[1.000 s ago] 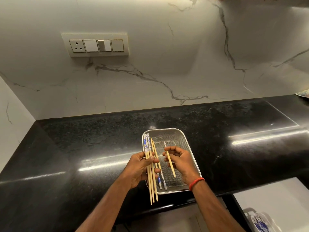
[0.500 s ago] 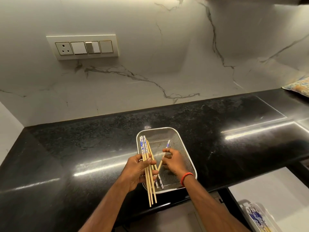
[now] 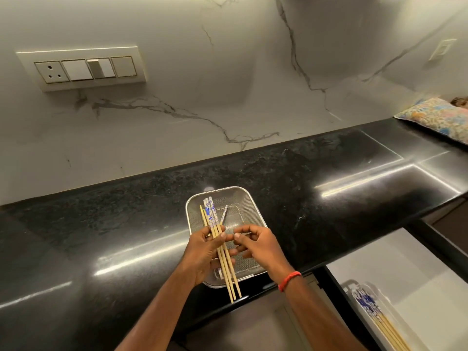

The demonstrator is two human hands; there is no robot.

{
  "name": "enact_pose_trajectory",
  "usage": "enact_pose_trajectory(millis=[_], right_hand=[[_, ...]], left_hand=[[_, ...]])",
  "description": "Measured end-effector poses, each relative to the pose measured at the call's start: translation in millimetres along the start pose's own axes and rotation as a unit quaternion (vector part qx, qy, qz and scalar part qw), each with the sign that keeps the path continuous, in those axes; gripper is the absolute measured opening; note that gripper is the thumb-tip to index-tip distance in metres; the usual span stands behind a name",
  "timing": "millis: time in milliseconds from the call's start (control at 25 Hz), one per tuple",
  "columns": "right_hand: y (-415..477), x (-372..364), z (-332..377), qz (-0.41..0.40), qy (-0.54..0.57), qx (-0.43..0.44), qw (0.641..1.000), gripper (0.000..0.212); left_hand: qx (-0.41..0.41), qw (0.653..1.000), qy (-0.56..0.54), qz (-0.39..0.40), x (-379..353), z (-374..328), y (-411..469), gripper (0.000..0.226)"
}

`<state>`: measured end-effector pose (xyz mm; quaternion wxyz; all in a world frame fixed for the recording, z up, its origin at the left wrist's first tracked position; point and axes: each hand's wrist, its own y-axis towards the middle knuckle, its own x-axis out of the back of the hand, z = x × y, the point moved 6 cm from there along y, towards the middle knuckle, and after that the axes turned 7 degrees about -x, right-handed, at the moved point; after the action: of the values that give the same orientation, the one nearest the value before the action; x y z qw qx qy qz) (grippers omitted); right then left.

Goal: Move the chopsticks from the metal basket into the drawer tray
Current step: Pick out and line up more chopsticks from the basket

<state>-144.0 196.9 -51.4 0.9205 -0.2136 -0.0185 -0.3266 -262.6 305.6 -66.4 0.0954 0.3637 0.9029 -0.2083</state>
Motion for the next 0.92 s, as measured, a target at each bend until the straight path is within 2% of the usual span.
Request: enact_pose_trajectory(millis=[80,200,280,400,520,680,800,920], right_hand=[[-16.5,5.1,-3.6,0.007,0.029,-0.01,1.0,0.017],[-34.9,15.0,-12.8,0.005,0.041,-0.02,0.999,0.037],[-44.7,29.1,-19.0,0.002,0.071,-0.027,0.997,0.05],[-55.7,57.7,-25.8,-0.022,0.052,-0.032,0.998,0.058],[-67.5,84.1,-35.5,-0.034,0.051,-0.035,0.998,0.055],[-82.6,115.6,-50.7,-0.054,0.05,-0.035,0.997,0.038],[-91.5,132.6,-59.1,-0.033,0.046,-0.033,0.998,0.027],[-99.7,154.5,-66.9,-0.057,0.02,-0.026,0.998,0.021]], left_hand=[[-0.029,0.999,-0.016,-0.02,-12.3,-2.4,1.0,0.029],[-0.058,0.996,-0.046,-0.046,-36.1,-0.9,-0.7,0.025],[-0.064,0.996,-0.056,-0.038,-57.1,4.5,-5.0,0.028],[-0.066,0.997,-0.042,-0.01,-84.8,11.1,-12.8,0.043],[-0.057,0.998,-0.009,0.009,-109.1,23.4,-15.6,0.04],[-0.03,0.999,0.022,0.03,-140.8,42.9,-18.8,0.023],[-0.023,0.997,0.058,0.055,-164.8,53.1,-22.5,0.022],[-0.021,0.991,0.103,0.08,-190.3,64.6,-28.3,0.019]])
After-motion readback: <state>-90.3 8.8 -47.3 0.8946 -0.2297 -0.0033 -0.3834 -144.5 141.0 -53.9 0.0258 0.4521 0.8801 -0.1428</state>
